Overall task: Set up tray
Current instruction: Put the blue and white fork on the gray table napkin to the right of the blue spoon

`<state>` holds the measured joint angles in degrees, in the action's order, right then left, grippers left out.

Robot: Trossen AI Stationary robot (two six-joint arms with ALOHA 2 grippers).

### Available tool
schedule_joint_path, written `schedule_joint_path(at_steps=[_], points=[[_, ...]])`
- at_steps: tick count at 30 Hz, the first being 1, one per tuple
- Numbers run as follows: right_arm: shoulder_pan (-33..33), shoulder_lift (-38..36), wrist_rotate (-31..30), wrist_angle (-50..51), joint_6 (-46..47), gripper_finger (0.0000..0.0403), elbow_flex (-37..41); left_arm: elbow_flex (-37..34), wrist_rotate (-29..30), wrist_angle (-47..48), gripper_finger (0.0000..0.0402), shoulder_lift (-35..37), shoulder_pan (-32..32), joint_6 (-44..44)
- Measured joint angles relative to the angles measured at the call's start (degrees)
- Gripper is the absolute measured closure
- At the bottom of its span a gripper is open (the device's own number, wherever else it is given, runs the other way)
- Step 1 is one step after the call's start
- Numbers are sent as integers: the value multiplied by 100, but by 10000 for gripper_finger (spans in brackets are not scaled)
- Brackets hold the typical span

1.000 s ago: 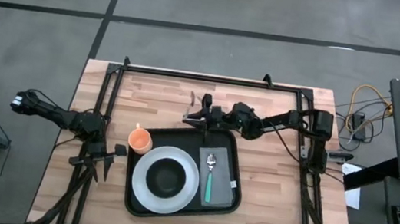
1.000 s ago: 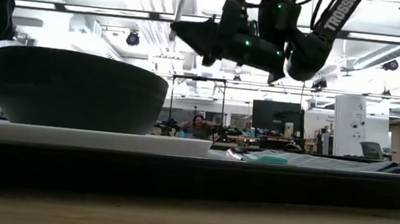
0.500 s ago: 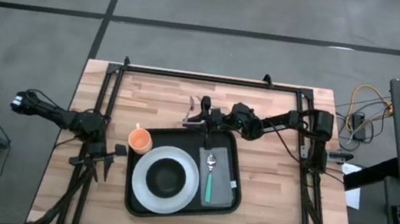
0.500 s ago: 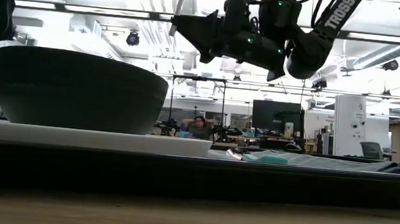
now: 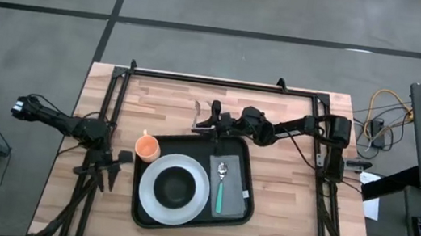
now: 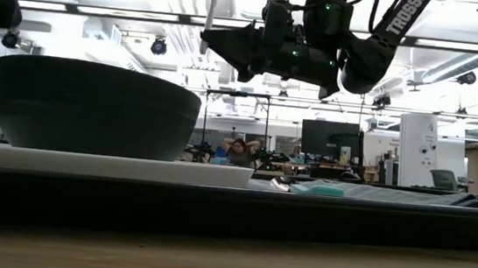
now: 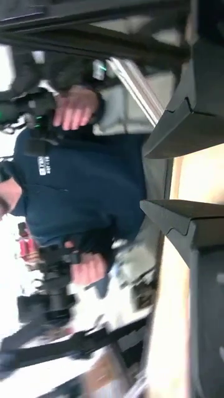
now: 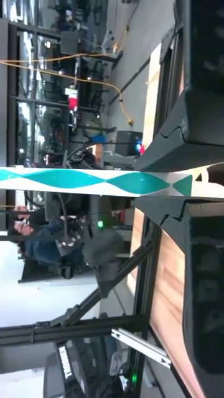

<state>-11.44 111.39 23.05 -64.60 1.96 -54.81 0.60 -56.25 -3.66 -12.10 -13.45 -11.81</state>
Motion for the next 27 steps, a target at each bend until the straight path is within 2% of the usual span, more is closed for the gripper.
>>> schedule_joint_path(at_steps=[3,6,13,15,18,23,25,27], points=[[8,0,2,15,-1,369,0,0,3,-171,304,0,-2,-1064],[5,0,2,13,28,369,3,0,3,-456,304,-56,-2,-1564],[5,0,47,18,90,369,13,0,-2,-1638,304,-139,-2,-1555],[6,0,52,56,94,369,13,0,259,-1952,304,-152,-4,-1371],[24,0,55,83,111,369,13,21,1268,-2227,304,-183,-3,-833],[44,0,57,83,111,369,12,30,4003,-2250,304,-226,0,-535],[44,0,42,85,154,367,7,31,4899,-2278,304,-234,0,-463],[46,0,-177,108,397,366,6,31,5532,-2491,304,-238,0,-361]])
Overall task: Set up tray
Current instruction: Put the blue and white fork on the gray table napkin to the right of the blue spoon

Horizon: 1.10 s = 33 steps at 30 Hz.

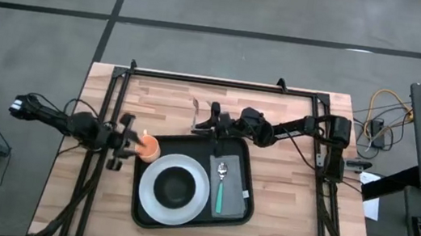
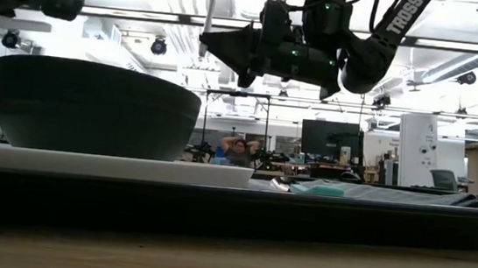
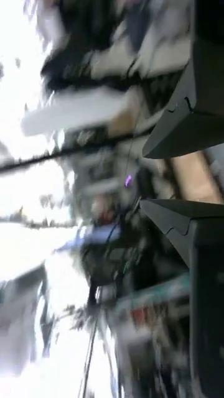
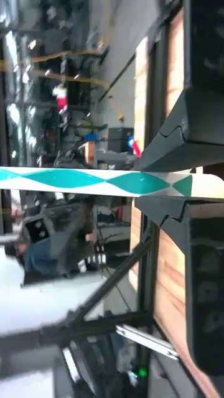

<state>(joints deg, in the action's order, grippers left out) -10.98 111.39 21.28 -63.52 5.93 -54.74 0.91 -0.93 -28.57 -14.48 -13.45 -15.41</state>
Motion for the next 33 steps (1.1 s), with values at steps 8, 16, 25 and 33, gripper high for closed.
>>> schedule_joint_path(at_steps=[8,16,25,33], points=[[-1,0,38,35,-199,369,-35,79,492,-1162,304,-213,4,14],[0,0,271,28,-271,369,-132,806,812,-1100,304,-1458,4,10],[10,0,345,65,-281,369,-153,2412,2836,-863,304,-3387,4,-737],[24,2,340,163,-281,353,-153,3592,5026,750,304,-4752,287,62]])
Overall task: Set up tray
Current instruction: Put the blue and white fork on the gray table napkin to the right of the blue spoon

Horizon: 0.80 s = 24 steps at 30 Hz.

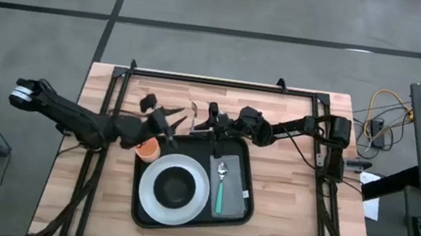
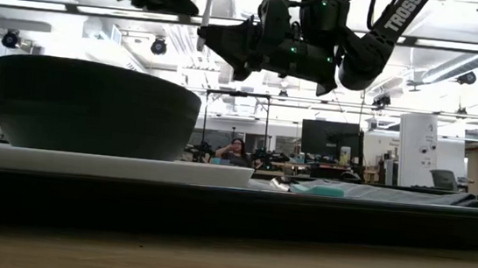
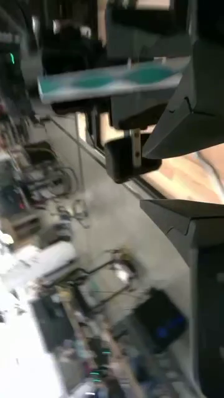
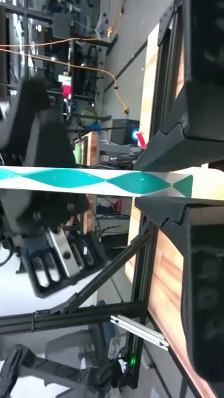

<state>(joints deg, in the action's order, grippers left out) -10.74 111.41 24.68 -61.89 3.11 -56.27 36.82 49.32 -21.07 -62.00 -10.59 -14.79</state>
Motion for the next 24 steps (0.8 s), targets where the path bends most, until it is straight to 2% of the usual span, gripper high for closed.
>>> schedule_joint_path(at_steps=[5,9,13,17,21,24], points=[[2,-1,1,2,122,353,0,267,-157,622,304,-222,143,547],[2,-1,1,33,95,351,0,247,-962,592,304,12,140,764],[3,1,1,44,98,350,0,152,-1187,622,302,325,140,939],[24,1,-1,53,96,350,4,21,-1235,614,286,596,133,1037],[39,1,-1,55,75,349,4,-145,-1766,626,267,671,131,1327],[39,1,-1,50,75,349,1,-200,-1869,619,255,613,128,1323]])
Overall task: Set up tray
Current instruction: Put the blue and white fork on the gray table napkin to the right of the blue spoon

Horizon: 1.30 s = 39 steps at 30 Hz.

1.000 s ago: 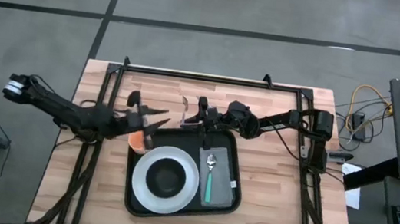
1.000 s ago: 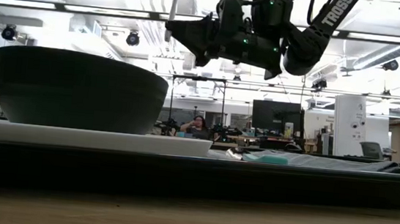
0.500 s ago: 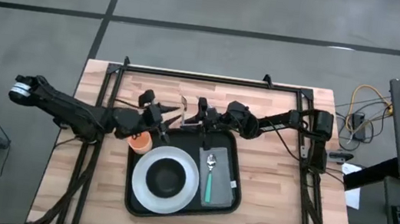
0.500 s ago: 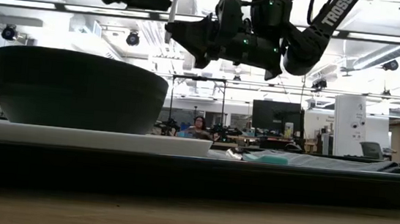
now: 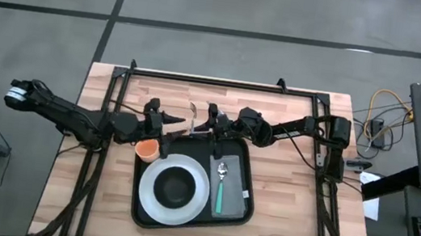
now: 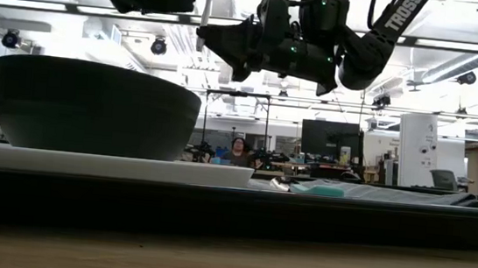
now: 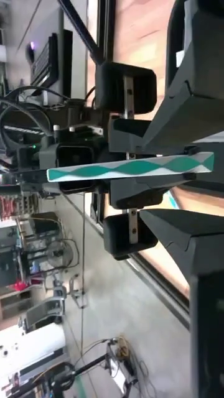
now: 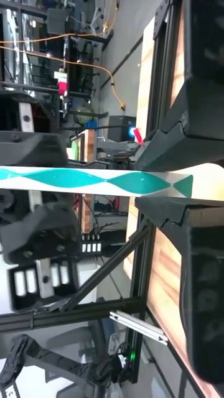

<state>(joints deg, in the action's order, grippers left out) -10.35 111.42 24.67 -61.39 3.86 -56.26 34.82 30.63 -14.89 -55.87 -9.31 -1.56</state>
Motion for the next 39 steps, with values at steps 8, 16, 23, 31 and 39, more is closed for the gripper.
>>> schedule_joint_path(at_steps=[8,16,23,31,39], points=[[12,0,0,0,-17,349,-27,53,-26,-272,248,-7,3,-79],[39,0,0,0,-42,349,-32,40,-217,-673,248,-202,14,-88],[39,0,0,2,-46,349,-32,90,-333,-1067,248,-609,72,-90],[47,-2,0,2,-55,349,-32,162,-334,-1065,253,-792,161,-88],[72,0,-15,2,-111,349,-32,162,-347,-1062,369,-761,161,-76]])
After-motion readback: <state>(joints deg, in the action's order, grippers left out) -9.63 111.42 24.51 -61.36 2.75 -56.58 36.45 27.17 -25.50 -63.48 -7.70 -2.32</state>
